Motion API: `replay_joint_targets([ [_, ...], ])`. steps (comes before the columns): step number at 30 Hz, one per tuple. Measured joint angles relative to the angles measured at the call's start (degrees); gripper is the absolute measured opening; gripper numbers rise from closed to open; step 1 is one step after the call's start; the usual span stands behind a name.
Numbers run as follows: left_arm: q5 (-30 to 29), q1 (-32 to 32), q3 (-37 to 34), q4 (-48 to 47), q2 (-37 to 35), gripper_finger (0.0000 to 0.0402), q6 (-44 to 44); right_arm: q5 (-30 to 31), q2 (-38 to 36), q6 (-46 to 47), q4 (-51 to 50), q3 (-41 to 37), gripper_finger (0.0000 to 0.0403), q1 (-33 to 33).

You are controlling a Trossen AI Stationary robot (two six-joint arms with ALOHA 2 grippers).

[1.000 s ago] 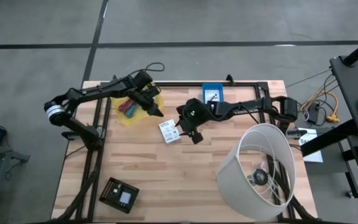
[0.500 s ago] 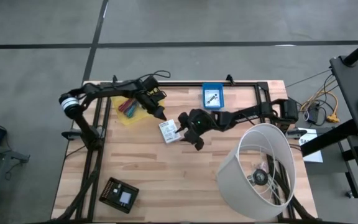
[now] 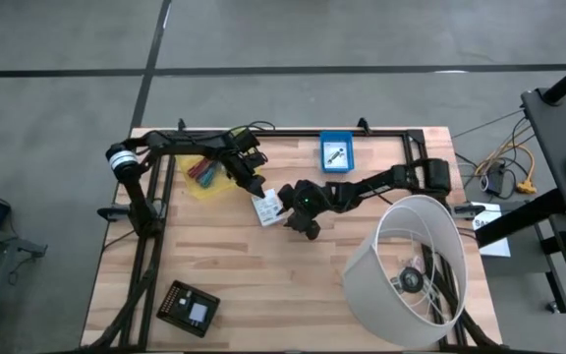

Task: Pick and place items into bin
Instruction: Put the card reader box into the blue bin

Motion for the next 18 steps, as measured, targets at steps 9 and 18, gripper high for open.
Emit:
replay_joint_targets([
  [9,-1.5,-1.2,0.0,0.0,-0.3,0.0211,-0.6,3.5,5.7,-0.4,0.2,5.2,0.0201,0.0],
  [18,-1.4,-4.4,-0.4,0.2,-0.2,0.0211,-0.5,9.1,6.5,0.3,-0.5,8.9,0.0201,-0.1],
])
